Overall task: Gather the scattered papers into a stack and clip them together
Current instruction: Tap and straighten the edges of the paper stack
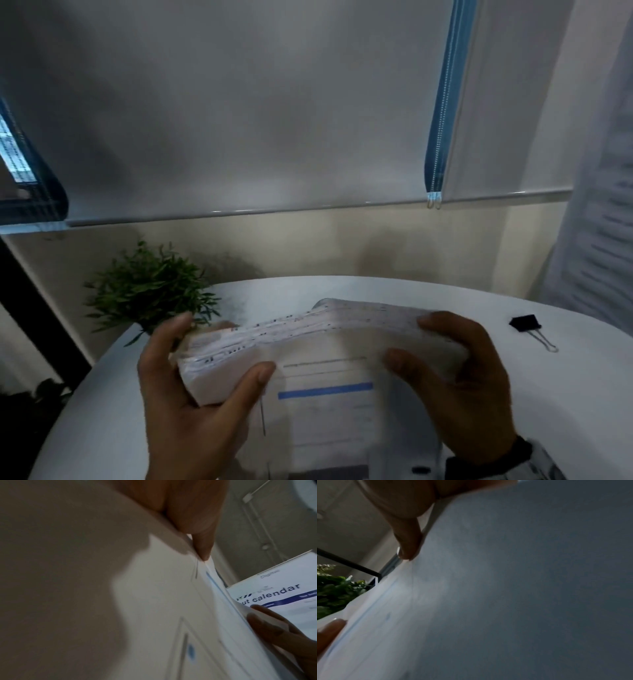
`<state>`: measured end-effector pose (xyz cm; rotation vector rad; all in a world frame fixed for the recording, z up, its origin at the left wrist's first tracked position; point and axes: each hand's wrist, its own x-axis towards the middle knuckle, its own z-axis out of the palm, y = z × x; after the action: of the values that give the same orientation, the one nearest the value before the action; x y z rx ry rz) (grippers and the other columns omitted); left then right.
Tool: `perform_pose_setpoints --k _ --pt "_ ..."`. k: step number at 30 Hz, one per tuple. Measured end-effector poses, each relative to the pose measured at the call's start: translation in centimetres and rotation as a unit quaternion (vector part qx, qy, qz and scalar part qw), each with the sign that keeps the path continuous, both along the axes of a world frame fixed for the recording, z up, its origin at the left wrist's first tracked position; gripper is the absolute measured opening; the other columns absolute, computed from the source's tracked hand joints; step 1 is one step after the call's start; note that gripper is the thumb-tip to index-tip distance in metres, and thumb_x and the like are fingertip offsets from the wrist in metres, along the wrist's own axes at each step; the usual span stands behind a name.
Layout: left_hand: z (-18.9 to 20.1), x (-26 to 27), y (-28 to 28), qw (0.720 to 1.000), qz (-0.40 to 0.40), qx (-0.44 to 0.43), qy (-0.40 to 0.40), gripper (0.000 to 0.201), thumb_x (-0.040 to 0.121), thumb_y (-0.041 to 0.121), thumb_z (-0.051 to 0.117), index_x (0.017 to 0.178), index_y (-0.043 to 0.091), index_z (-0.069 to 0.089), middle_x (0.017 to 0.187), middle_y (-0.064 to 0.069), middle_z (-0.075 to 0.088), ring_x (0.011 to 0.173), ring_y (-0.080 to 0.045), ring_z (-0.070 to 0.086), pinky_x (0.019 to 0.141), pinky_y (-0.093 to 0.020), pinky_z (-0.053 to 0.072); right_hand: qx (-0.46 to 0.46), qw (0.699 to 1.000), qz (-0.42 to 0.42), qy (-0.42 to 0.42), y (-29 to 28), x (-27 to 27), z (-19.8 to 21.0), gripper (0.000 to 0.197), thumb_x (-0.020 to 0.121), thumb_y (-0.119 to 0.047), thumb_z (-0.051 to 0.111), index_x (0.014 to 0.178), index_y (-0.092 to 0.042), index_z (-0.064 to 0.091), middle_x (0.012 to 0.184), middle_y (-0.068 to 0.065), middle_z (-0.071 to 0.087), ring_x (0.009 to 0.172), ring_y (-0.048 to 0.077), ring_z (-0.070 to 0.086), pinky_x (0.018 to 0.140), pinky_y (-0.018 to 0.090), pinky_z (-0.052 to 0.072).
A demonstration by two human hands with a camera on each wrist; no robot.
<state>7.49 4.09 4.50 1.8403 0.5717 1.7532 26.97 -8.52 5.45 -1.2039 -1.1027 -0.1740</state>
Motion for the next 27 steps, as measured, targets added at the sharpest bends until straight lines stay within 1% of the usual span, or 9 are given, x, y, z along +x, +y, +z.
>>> perform_pose_setpoints --k 3,5,8,10,13,17,22,24,27 --pt "1.3 -0.6 0.4 0.996 -0.042 0.054 0.058 0.051 0.07 0.035 0.078 0.11 0.048 0.048 0.112 0.028 0.061 0.109 -0.001 0.059 0.091 -0.015 0.045 0.008 0.998 0.039 -0.049 0.0 0.8 0.2 0.038 0.068 -0.048 0.074 0.1 -0.047 0.054 0.113 -0.021 0.059 0.109 -0.001 0.056 0.085 0.01 0.046" --pt "0.5 -0.4 0.6 0.997 -0.049 0.009 0.065 0.036 0.071 0.028 0.081 0.092 0.044 0.057 0.102 0.031 0.065 0.097 0.008 0.062 0.081 -0.007 0.046 -0.02 0.998 0.04 -0.05 0.5 0.9 -0.8 0.032 0.068 -0.044 0.074 0.095 -0.04 0.057 0.112 -0.019 0.061 0.108 0.001 0.057 0.085 0.012 0.047" --pt "-1.2 -0.1 0.6 0.998 -0.038 -0.035 0.046 0.048 0.058 0.018 0.084 0.082 0.05 0.059 0.089 0.034 0.065 0.084 0.012 0.062 0.065 -0.004 0.049 -0.027 0.999 0.03 0.005 1.3 0.4 -1.6 0.031 0.063 -0.041 0.081 0.085 -0.048 0.061 0.094 -0.031 0.063 0.091 -0.01 0.06 0.074 0.003 0.046" --pt "-1.2 0.0 0.6 0.997 -0.037 -0.033 0.052 0.058 0.055 0.018 0.09 0.086 0.053 0.056 0.092 0.034 0.064 0.086 0.01 0.063 0.064 -0.007 0.051 -0.024 1.0 0.016 -0.008 1.5 0.2 -1.7 0.039 0.063 -0.026 0.082 0.083 -0.052 0.06 0.089 -0.035 0.063 0.086 -0.014 0.059 0.07 -0.001 0.044" --pt "-1.0 -0.7 0.6 0.998 -0.032 -0.001 0.05 0.07 0.055 0.01 0.086 0.099 0.054 0.054 0.097 0.032 0.064 0.091 0.008 0.063 0.07 -0.003 0.048 -0.014 0.999 0.016 -0.037 1.1 0.0 -0.9 0.046 0.063 -0.024 0.085 0.093 -0.05 0.06 0.096 -0.033 0.062 0.092 -0.013 0.058 0.073 -0.001 0.044" --pt "-1.2 -1.1 0.3 0.996 -0.046 -0.037 0.063 0.052 0.054 0.016 0.089 0.088 0.041 0.059 0.09 0.03 0.068 0.082 0.007 0.066 0.064 -0.007 0.052 -0.071 0.995 0.058 -0.025 1.1 0.2 -0.9 0.04 0.062 -0.043 0.079 0.098 -0.043 0.061 0.105 -0.024 0.063 0.099 -0.007 0.059 0.079 0.004 0.045" --pt "-1.4 -0.5 0.6 0.997 -0.031 -0.037 0.061 0.05 0.054 0.02 0.089 0.083 0.044 0.057 0.087 0.034 0.066 0.08 0.01 0.065 0.058 -0.004 0.049 -0.082 0.997 0.01 0.004 1.5 -0.1 -0.6 0.04 0.059 -0.027 0.082 0.08 -0.055 0.062 0.085 -0.037 0.063 0.083 -0.015 0.059 0.065 -0.003 0.042" --pt "-0.9 -0.8 0.5 0.998 -0.033 -0.005 0.053 0.056 0.053 0.019 0.09 0.088 0.046 0.056 0.09 0.033 0.066 0.083 0.009 0.065 0.063 -0.004 0.049 -0.056 0.998 0.017 -0.009 1.2 -0.1 -0.1 0.027 0.063 -0.041 0.081 0.082 -0.049 0.063 0.088 -0.034 0.064 0.084 -0.013 0.06 0.065 -0.001 0.044" --pt "-0.8 -1.3 0.5 0.996 -0.031 0.023 0.075 0.062 0.056 0.027 0.085 0.106 0.044 0.051 0.103 0.021 0.066 0.098 0.001 0.062 0.083 -0.007 0.045 -0.07 0.996 0.062 -0.008 1.0 0.0 -0.2 0.037 0.057 -0.043 0.081 0.09 -0.04 0.063 0.097 -0.026 0.065 0.091 -0.007 0.061 0.071 0.003 0.047"
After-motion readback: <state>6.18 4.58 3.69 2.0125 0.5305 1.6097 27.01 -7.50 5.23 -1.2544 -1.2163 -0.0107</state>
